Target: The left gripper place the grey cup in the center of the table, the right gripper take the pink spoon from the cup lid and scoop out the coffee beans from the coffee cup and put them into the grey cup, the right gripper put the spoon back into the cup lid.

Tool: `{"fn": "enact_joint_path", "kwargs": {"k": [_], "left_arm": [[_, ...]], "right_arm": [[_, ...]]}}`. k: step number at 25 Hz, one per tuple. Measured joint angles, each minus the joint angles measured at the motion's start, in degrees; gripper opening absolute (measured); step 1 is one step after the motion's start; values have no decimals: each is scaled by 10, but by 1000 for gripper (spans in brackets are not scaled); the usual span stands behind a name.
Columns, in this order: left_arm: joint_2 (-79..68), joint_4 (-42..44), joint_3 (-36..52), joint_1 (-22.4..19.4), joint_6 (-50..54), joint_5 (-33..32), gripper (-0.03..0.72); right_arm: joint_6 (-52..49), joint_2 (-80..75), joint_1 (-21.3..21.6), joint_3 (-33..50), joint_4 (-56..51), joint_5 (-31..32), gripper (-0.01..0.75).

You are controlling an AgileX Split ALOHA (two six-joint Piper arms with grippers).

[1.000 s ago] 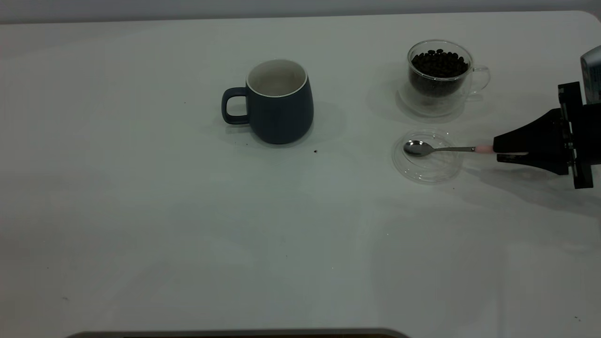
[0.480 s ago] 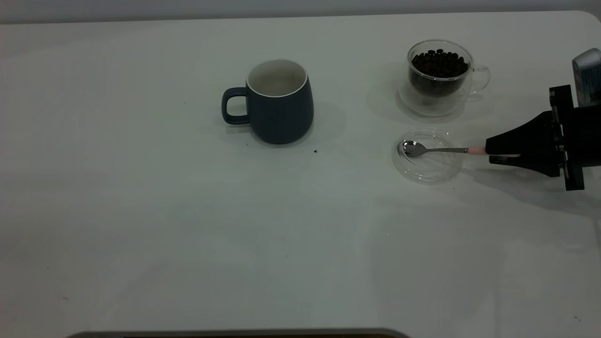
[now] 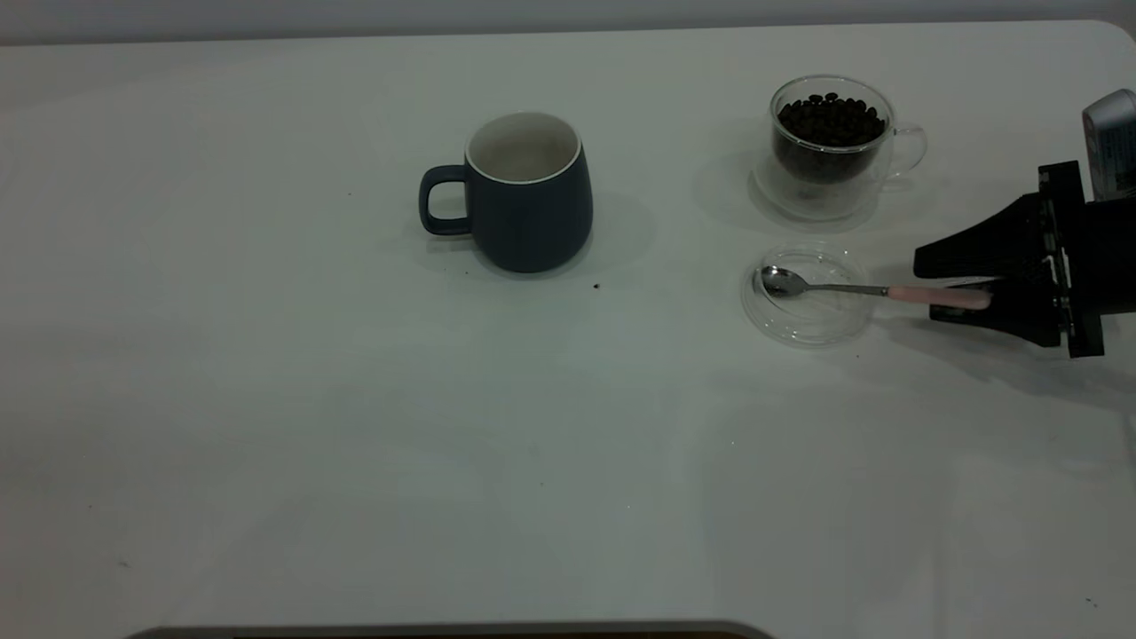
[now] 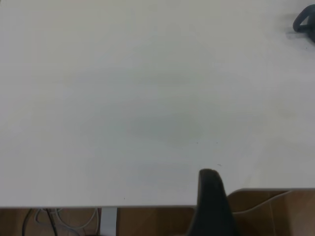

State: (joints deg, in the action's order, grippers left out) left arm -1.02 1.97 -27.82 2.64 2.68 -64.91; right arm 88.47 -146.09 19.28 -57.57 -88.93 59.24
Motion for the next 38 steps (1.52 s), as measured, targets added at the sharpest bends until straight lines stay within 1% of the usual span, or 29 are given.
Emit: {"fn": "enact_joint_path", "kwargs": {"k": [2,4,9,12,15,18,21,23,25,28,31,33,35,38], "left_arm": [[0,0,0,0,0,0,586],[0,0,0,0,0,0,586],[0,0,0,0,-1,0,586],[0,0,0,0,-1,0,586],[0,0,0,0,-1,0,586],[0,0,0,0,-1,0,586],[0,0,0,0,-1,0,586],[0,0,0,0,-1,0,586],[0,0,0,0,-1,0,586],[0,0,0,0,-1,0,586],[0,0,0,0,-1,0,586],[0,0,0,0,-1,0,586],[0,0,0,0,0,0,586],[0,0,0,0,0,0,586]], "right_arm": [[0,0,0,0,0,0,567],[-1,0,0,0,0,-2,588],[-11,9,2,0,10,-45,589],[-34,43,12,0,33,-80,589],[-83,98,34,0,83,-117,589],[-157,175,45,1,166,-146,589],[-276,263,41,2,282,-161,589],[-364,324,30,3,365,-161,589],[-455,392,8,4,451,-157,589],[-594,489,-37,6,582,-138,589],[-708,579,-89,7,689,-99,589],[-758,629,-124,8,740,-68,589],[-784,677,-150,20,772,-48,589],[-795,737,-172,61,785,-36,589]]}}
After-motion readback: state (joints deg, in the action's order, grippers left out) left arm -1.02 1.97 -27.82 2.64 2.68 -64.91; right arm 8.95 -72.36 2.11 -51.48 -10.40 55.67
